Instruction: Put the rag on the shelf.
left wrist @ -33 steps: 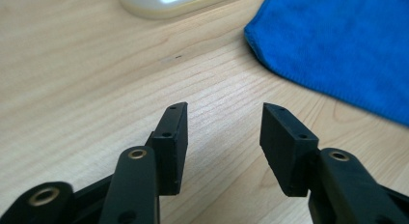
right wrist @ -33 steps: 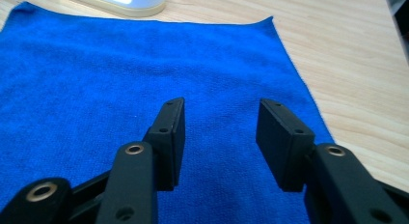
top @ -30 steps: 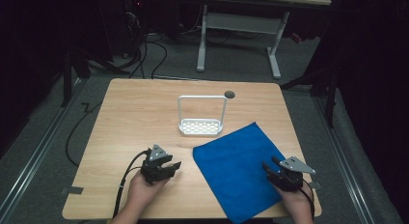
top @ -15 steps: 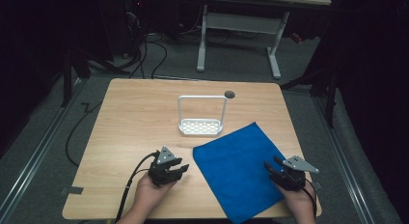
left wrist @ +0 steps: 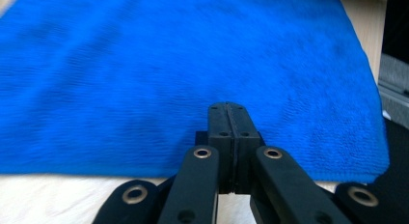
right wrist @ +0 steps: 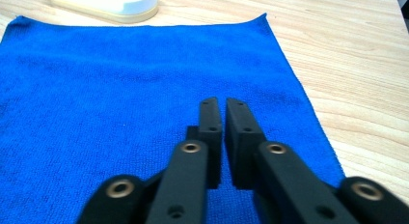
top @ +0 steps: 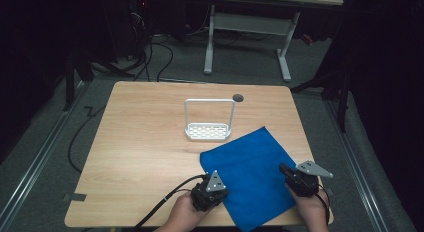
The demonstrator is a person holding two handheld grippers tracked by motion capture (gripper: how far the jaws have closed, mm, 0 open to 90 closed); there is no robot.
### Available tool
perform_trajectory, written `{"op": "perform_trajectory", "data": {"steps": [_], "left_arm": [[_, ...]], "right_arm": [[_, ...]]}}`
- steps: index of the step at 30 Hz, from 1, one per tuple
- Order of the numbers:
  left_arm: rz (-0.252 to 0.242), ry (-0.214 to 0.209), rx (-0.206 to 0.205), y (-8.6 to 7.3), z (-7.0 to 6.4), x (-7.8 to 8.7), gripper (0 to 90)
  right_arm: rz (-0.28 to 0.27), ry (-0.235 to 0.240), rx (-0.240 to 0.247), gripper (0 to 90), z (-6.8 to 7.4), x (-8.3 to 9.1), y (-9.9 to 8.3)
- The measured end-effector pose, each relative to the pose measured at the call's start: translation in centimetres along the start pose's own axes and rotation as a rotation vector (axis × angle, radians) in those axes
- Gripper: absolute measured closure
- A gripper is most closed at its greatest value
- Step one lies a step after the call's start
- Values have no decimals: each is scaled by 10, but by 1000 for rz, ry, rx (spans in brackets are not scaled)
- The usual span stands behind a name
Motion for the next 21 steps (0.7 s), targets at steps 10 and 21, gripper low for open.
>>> {"op": "perform_trajectory", "data": {"steps": [10,21], "left_arm": [[35,-15,-31,-6,1,-2,900],[76,-40,49,-36,36,31,900]], "right_arm": [[9,-6,-4,900,-2,1,0],[15,9,6,900,-1,1,-1]]}}
Point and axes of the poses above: each handheld gripper's, and its own axes: x roughly backward along the jaws, y roughly out of its top, z roughly to its left, the point moved 1 cm from there along -x, roughly forward along the jaws, and after that the axes turned 12 degrees about y, right-handed, at the moved point
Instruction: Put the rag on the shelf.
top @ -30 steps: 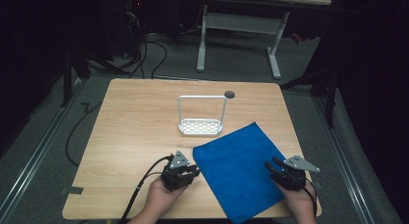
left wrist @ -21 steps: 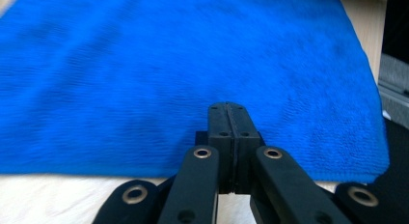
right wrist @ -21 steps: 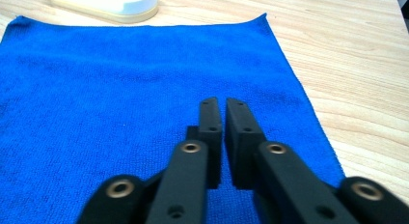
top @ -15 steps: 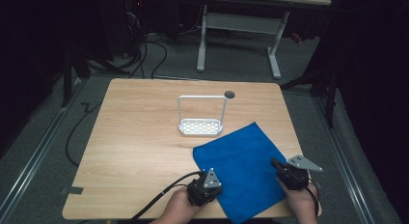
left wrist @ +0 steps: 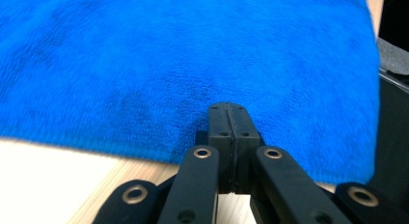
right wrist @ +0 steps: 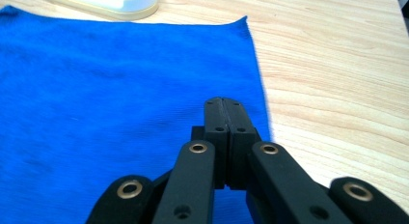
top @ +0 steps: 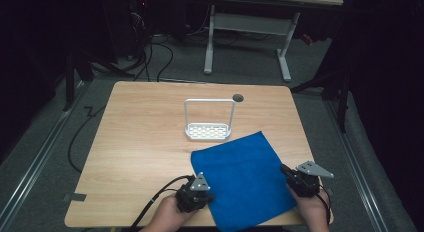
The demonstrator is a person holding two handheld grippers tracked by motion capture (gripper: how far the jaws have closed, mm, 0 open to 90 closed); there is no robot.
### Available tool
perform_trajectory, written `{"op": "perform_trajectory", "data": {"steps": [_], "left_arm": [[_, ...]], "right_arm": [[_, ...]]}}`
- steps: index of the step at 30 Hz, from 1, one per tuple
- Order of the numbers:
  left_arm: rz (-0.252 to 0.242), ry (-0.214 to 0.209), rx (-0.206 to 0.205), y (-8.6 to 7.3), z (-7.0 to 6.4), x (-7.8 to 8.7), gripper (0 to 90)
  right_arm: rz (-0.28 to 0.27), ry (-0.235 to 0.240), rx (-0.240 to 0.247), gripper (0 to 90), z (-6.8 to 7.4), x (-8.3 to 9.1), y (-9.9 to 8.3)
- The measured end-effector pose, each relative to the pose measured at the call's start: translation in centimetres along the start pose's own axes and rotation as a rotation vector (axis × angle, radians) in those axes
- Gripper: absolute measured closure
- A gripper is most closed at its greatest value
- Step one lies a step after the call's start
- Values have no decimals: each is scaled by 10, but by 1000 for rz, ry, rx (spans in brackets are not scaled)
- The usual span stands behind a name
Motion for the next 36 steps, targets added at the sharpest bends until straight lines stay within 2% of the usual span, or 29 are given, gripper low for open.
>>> {"op": "perform_trajectory", "data": {"steps": [3,7,9,10,11,12,16,19,22,24,26,29,30,31,36], "left_arm": [[-3,-4,47,-13,13,11,900],[-2,36,62,-29,26,28,900],[-3,58,87,-36,35,35,900],[-4,71,121,-43,44,41,900],[-4,71,121,-43,44,41,900],[-6,72,143,-47,50,44,900],[-7,91,187,-52,61,49,900],[-6,122,183,-51,64,51,900],[-63,158,209,-42,67,50,900],[-76,168,201,-35,67,46,885],[-71,170,185,-28,65,38,880],[-45,173,172,-26,65,30,869],[-24,189,151,-27,65,27,866],[-29,188,142,-28,66,27,866],[-42,206,165,-33,75,31,868]], "right_arm": [[10,11,8,900,2,-4,0],[26,28,25,900,9,-9,1],[38,42,36,900,15,-14,2],[41,49,42,900,16,-15,2],[41,49,42,900,16,-15,2],[49,58,54,900,21,-19,2],[55,65,74,900,26,-23,4],[56,78,88,900,31,-27,6],[65,93,101,900,37,-33,8],[82,101,111,900,39,-47,13],[90,101,112,900,40,-50,14],[135,103,132,900,42,-63,14],[169,104,149,900,44,-67,11],[169,104,149,900,44,-67,11],[173,112,148,900,45,-67,8]]}}
Point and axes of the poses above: each handheld gripper's, and its own axes: x roughly backward along the jaws, y roughly out of its top, z roughly to its left, the point moved 1 cm from there along -x, roughly forward along the jaws, and after that the axes turned 12 degrees about y, right-handed, at the moved point
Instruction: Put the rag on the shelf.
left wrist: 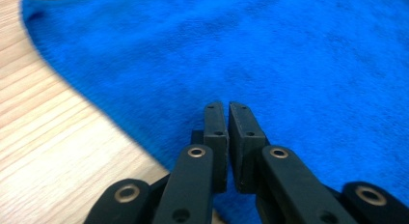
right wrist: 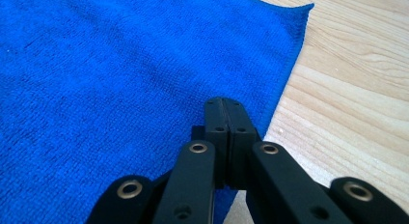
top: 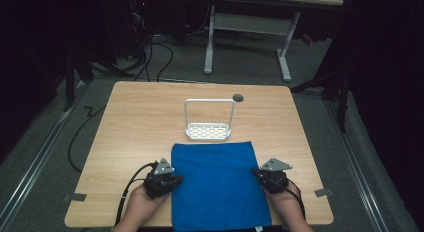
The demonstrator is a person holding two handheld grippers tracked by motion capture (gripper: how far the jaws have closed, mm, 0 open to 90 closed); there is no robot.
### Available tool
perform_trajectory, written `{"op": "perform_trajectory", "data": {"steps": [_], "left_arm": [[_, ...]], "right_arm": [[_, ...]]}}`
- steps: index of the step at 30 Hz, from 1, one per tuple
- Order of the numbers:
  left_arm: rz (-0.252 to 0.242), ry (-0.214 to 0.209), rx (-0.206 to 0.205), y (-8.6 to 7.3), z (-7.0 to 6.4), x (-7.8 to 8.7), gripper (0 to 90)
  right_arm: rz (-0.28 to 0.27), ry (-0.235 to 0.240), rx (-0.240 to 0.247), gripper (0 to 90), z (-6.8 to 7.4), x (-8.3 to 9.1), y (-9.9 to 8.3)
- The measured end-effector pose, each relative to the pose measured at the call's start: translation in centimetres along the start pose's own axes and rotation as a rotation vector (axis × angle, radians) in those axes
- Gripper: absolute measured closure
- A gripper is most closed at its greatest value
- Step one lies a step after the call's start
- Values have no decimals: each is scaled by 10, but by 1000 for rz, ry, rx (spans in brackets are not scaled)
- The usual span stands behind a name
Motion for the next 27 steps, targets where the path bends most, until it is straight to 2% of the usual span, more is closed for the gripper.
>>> {"op": "perform_trajectory", "data": {"steps": [3,5,9,12,14,17,18,19,22,24,27], "left_arm": [[-8,2,13,-4,5,2,868],[-10,1,21,-6,7,4,868],[-10,-10,37,-11,6,9,869],[-5,-22,45,-15,5,14,868],[-9,-25,45,-16,4,15,842],[-53,21,35,-13,6,16,769],[-95,52,48,-9,10,17,766],[-95,52,48,-9,10,17,754],[-143,103,92,-1,25,17,719],[-148,121,95,2,30,15,700],[-124,170,95,10,40,4,665]], "right_arm": [[-2,13,0,900,3,3,-3],[-4,39,-13,900,7,7,-6],[6,71,0,900,18,13,-12],[9,81,7,895,21,15,-14],[-9,88,6,860,21,17,-13],[-61,80,-21,811,14,22,-13],[-85,67,-31,782,10,25,-13],[-85,67,-31,782,10,25,-13],[-96,47,-32,756,6,27,-14],[-102,43,-32,743,5,28,-13],[-100,28,-24,736,6,26,-12]]}}
Point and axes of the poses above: each handheld gripper's, and its own axes: x roughly backward along the jaws, y roughly out of its top, z roughly to its left, the point moved 1 cm from there along -x, roughly forward along the jaws, and after that the axes turned 12 degrees about y, right-handed, at the moved point
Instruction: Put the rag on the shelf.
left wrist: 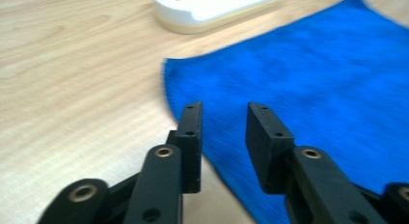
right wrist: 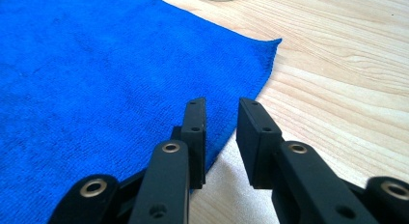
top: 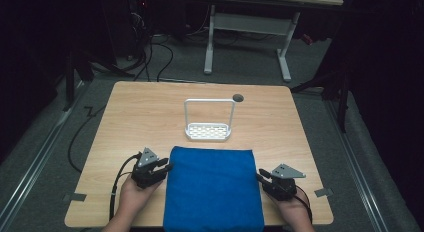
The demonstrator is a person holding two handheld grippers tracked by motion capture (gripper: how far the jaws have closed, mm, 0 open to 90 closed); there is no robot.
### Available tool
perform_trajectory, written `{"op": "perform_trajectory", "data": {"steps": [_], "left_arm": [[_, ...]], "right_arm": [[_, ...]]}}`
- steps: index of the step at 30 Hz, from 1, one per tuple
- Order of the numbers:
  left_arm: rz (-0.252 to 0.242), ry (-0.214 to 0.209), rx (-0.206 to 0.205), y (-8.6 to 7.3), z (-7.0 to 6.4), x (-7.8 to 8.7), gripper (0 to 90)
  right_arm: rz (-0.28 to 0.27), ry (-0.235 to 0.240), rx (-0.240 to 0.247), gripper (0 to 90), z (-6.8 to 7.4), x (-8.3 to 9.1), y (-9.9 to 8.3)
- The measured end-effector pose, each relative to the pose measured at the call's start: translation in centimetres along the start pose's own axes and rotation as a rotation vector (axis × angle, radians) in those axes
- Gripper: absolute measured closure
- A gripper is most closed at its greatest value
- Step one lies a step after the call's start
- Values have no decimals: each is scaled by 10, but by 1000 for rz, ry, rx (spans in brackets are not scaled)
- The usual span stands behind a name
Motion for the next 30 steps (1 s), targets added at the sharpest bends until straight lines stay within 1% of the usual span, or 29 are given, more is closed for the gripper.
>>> {"op": "perform_trajectory", "data": {"steps": [1,4,6,7,9,10,11,12,14,16,18,20,21,23,24,26,27,28,29,30], "left_arm": [[10,12,5,2,2,-5,648],[19,42,5,10,3,-19,618],[28,67,-2,17,2,-32,611],[29,74,-4,19,2,-36,611],[40,81,7,23,2,-44,616],[54,73,28,25,4,-50,624],[50,67,39,25,5,-52,645],[50,72,51,24,5,-54,654],[61,70,67,24,7,-56,691],[58,69,67,24,7,-56,698],[69,67,64,23,7,-57,727],[70,56,71,23,7,-57,763],[71,54,73,23,7,-57,787],[73,45,78,23,7,-58,817],[73,44,80,23,7,-58,829],[78,34,81,23,8,-58,848],[80,31,82,23,8,-58,858],[79,28,89,23,9,-58,860],[81,20,99,23,10,-58,862],[82,15,106,23,10,-58,864]], "right_arm": [[3,-1,3,735,0,-1,0],[4,6,15,734,2,-1,0],[5,6,14,717,2,-1,0],[3,7,14,715,2,0,0],[-1,5,15,709,1,2,1],[-4,7,5,710,1,2,1],[-11,10,-6,710,0,4,1],[-12,14,-13,710,0,4,2],[-20,16,-20,710,-1,5,2],[-24,23,-28,708,-1,6,2],[-34,30,-41,693,-2,4,3],[-36,28,-52,672,-3,1,5],[-38,31,-75,652,-5,-3,8],[-33,18,-71,632,-10,-10,15],[-28,3,-77,630,-15,-16,21],[-24,-10,-91,625,-21,-23,27],[-21,-21,-100,627,-26,-29,32],[-18,-22,-115,626,-29,-33,34],[-2,-34,-121,626,-33,-38,37],[11,-53,-138,628,-41,-49,42]]}}
Point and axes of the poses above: each handheld gripper's, and its own axes: x roughly backward along the jaws, y roughly out of its top, z roughly to its left, the point moved 1 cm from there along -x, roughly forward along the jaws, and after that the axes turned 12 degrees about y, right-handed, at the moved point
